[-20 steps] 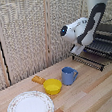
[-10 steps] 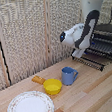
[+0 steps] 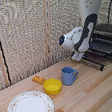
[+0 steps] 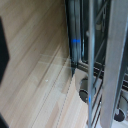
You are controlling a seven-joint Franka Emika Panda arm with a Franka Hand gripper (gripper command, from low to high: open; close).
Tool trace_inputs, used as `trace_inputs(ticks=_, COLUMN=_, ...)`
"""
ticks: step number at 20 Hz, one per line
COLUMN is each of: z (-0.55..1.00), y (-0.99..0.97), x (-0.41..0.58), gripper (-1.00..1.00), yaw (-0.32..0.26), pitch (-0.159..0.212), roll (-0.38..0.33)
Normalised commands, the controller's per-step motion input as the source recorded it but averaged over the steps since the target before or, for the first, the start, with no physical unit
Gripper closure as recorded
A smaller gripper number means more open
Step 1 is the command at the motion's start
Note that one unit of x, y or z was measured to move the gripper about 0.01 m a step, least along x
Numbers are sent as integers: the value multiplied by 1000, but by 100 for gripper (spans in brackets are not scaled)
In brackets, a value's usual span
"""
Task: Position your gripper near the tray handle while precisely lining it up. Firmly yet gently grip the handle, ensuring a strong hold. Slide the tray into the oven in a steady manner until it's entirely inside. Relinquish the handle as it sits within the oven and extract your gripper with care.
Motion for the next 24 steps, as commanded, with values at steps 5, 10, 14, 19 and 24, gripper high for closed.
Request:
trace_inputs(ticks=5, z=35, y=-297, x=-23, gripper=100, yaw=107, pitch=41, roll=0)
trace_inputs(ticks=10, z=113, y=-149, x=-143, gripper=100, yaw=85, pitch=8, roll=0)
trace_inputs(ticks=14, z=359, y=-231, x=-202, gripper=100, yaw=25, pitch=0, roll=0)
trace_inputs(ticks=19, z=499, y=-285, x=-242, gripper=100, yaw=8, pitch=-33, roll=-2)
trace_inputs(ticks=24, z=625, y=-669, x=-331, gripper=100, yaw=34, pitch=-53, roll=0)
